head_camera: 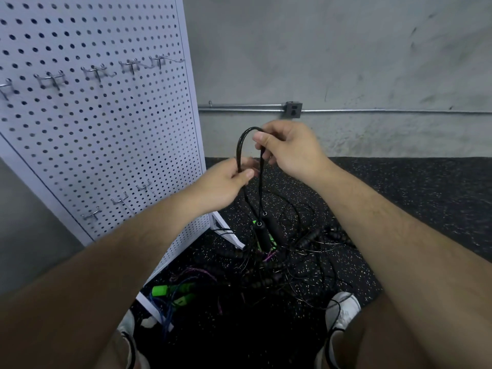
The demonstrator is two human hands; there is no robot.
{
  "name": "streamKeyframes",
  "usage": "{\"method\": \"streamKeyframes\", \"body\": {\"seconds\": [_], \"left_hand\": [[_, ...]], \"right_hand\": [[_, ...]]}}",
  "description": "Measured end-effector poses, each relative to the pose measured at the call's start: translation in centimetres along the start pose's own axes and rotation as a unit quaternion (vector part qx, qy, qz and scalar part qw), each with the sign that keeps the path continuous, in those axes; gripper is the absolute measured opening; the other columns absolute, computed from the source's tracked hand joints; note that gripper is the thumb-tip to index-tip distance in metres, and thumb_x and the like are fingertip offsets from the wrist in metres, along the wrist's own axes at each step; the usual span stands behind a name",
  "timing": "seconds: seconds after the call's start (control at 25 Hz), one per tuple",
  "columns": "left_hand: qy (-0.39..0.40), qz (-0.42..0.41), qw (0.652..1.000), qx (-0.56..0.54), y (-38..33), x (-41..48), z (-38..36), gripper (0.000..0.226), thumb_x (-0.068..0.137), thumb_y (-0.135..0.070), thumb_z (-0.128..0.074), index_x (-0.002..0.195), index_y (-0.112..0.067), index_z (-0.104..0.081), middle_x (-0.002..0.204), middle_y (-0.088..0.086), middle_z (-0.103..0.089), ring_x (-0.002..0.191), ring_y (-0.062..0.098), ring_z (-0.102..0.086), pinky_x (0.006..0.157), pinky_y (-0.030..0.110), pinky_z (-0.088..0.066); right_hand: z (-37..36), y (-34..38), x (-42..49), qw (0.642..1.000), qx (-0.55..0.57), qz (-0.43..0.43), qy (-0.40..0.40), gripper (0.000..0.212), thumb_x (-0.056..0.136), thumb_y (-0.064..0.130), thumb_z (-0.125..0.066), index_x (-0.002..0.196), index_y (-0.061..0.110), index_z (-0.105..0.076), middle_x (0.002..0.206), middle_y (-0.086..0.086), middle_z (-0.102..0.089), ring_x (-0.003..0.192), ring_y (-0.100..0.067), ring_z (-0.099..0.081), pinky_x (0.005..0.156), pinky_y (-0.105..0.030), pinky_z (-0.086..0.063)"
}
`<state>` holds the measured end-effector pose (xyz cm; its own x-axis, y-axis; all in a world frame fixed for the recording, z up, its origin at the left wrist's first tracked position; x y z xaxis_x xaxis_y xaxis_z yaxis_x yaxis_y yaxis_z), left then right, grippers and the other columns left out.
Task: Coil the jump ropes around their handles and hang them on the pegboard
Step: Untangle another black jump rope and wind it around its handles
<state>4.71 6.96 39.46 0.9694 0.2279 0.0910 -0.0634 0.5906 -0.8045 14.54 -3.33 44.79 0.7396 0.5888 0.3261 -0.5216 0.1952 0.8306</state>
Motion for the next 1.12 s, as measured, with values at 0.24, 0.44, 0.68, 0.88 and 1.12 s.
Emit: {"method": "streamKeyframes", "body": {"seconds": [0.24,0.44,0.68,0.88,1.12], "left_hand": [[-0.035,0.029,0.998,0.032,1.1,0.7,-0.6,0.021,0.107,-0.027,-0.046,0.1,-0.023,-0.066,0.102,-0.009,-0.07,0.09,0.007,-0.064,0.073,0.024,-0.046],[-0.201,-0.013,0.978,-0.054,-1.7,0.2,5.7,0.015,0.103,-0.024,-0.056,0.1,-0.017,-0.069,0.093,-0.007,-0.071,0.073,0.002,-0.067,0.065,0.011,-0.05],[-0.236,-0.108,0.957,-0.131,-4.5,-0.8,7.4,0.013,0.099,-0.012,-0.062,0.094,-0.018,-0.073,0.08,-0.003,-0.071,0.07,0.002,-0.063,0.065,0.02,-0.053],[-0.246,-0.109,0.952,-0.149,-4.2,-1.3,8.6,0.012,0.1,-0.016,-0.061,0.106,-0.018,-0.072,0.089,-0.003,-0.073,0.078,0.005,-0.066,0.069,0.021,-0.053],[0.017,0.033,0.999,-0.003,0.2,-1.4,0.7,0.025,0.105,-0.034,-0.05,0.129,-0.038,-0.057,0.116,-0.017,-0.065,0.1,0.01,-0.067,0.087,0.034,-0.054]], "right_hand": [[1.5,0.6,-0.7,1.0,0.002,0.006,-0.021,0.014,0.098,0.026,-0.064,0.098,0.015,-0.071,0.08,0.0,-0.071,0.059,-0.003,-0.056,0.06,-0.028,-0.052],[-0.9,-3.0,-2.4,0.98,-0.094,-0.099,0.147,0.012,0.098,0.02,-0.063,0.108,0.014,-0.068,0.086,-0.005,-0.072,0.062,-0.009,-0.062,0.058,-0.025,-0.055],[-5.1,-2.6,-2.4,0.982,-0.028,-0.085,0.165,0.008,0.093,0.017,-0.072,0.099,0.013,-0.071,0.072,-0.002,-0.068,0.058,-0.01,-0.061,0.061,-0.032,-0.061],[-5.8,-2.0,-3.1,0.974,-0.07,-0.079,0.2,0.009,0.093,0.023,-0.072,0.094,0.015,-0.068,0.068,0.001,-0.063,0.051,-0.008,-0.058,0.055,-0.024,-0.056],[-1.8,0.6,-1.2,0.995,0.04,-0.059,0.067,0.01,0.096,0.023,-0.068,0.087,0.021,-0.064,0.056,0.002,-0.058,0.045,-0.011,-0.053,0.053,-0.028,-0.048]]}}
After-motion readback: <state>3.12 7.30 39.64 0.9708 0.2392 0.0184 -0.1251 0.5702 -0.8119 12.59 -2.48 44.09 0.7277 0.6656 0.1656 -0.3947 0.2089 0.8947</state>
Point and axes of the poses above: each hand's wrist, its own x-axis towards the middle knuckle, its own z-axis out of the back of the hand, y = z × x, the point moved 8 cm from there along x, towards the middle knuckle
